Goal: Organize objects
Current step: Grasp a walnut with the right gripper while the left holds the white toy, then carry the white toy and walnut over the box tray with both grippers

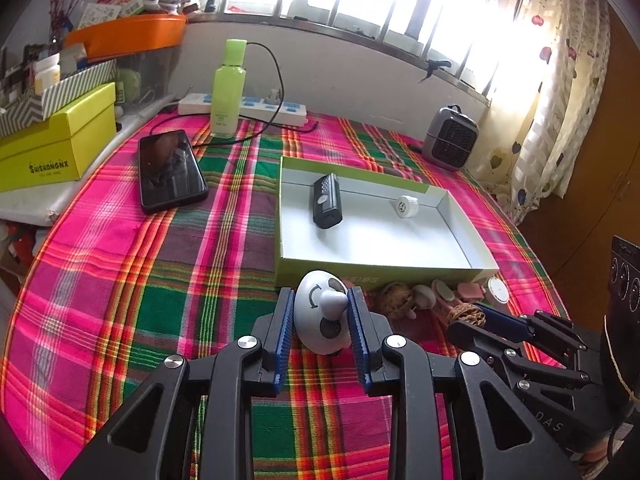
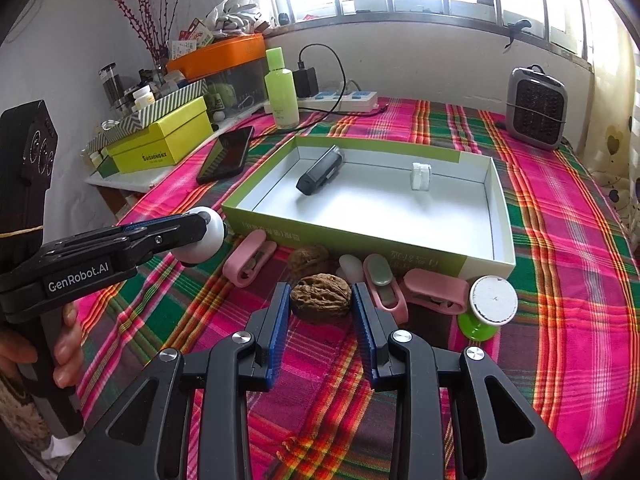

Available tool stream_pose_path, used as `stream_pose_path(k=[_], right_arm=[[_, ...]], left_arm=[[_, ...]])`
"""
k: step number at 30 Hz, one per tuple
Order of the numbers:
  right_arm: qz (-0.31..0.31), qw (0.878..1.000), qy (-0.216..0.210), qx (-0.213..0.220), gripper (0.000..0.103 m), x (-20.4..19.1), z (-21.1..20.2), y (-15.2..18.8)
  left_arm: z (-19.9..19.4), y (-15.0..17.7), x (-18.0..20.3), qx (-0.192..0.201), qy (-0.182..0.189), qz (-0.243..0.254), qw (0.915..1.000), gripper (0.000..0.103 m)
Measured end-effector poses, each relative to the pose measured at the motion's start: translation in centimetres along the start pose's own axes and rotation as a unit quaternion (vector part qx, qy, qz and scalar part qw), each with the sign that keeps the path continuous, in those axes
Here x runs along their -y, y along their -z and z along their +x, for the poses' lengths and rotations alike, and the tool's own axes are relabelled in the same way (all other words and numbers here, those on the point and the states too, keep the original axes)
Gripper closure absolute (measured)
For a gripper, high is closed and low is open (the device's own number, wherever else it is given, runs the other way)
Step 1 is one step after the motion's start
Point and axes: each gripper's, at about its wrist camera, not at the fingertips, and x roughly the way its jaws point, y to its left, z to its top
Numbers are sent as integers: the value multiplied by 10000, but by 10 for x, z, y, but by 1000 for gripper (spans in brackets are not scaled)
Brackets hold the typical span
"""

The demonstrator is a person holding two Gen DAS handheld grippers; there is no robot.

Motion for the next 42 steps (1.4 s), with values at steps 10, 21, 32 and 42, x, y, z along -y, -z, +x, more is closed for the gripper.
stream_pose_path(k=[10, 21, 32, 42], right_arm=[[28, 9998, 107, 165, 71, 5, -12, -10], [180, 9989, 300, 299, 71, 26, -17, -26], [318, 9976, 558, 276, 71, 58, -1, -47], [371, 9964, 746, 168, 71, 82, 25, -66]], left_arm=[[-1, -8, 14, 24, 89, 150, 9998, 78], [11, -27, 31, 38, 219, 292, 9993, 78], [43, -46, 44, -61, 281, 394, 9988, 78], [71, -65, 56, -90, 301, 493, 9983, 78]])
